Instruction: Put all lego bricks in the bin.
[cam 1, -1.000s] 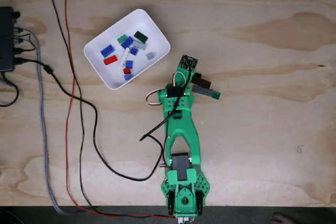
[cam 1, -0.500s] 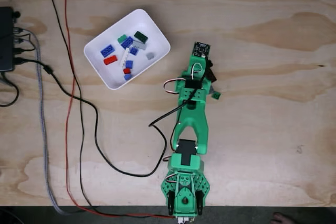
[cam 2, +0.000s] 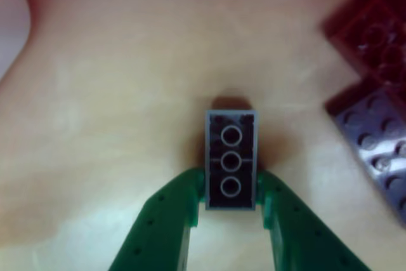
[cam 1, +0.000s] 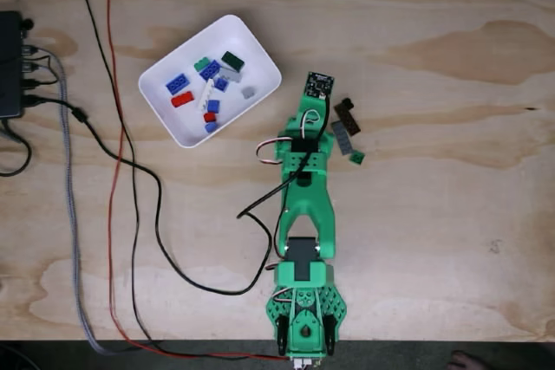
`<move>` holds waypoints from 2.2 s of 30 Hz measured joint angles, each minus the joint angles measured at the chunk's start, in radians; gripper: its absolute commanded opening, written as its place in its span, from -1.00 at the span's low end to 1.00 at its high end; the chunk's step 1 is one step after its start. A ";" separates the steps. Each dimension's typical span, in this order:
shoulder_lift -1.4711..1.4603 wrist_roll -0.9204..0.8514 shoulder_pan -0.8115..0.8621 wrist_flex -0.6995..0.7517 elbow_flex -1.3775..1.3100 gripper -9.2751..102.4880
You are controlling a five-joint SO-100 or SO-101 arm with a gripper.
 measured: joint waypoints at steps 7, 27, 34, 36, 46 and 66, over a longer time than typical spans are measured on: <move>0.489 0.081 -0.184 0.172 -0.055 -0.84; -0.081 0.403 -0.258 0.319 -0.614 -0.41; 0.299 0.259 -0.152 0.316 -0.295 -0.56; 0.492 0.146 -0.091 0.388 -0.138 -0.53; 0.597 -0.391 0.216 0.331 0.244 -0.42; 0.055 -0.525 0.380 -0.199 0.160 -0.66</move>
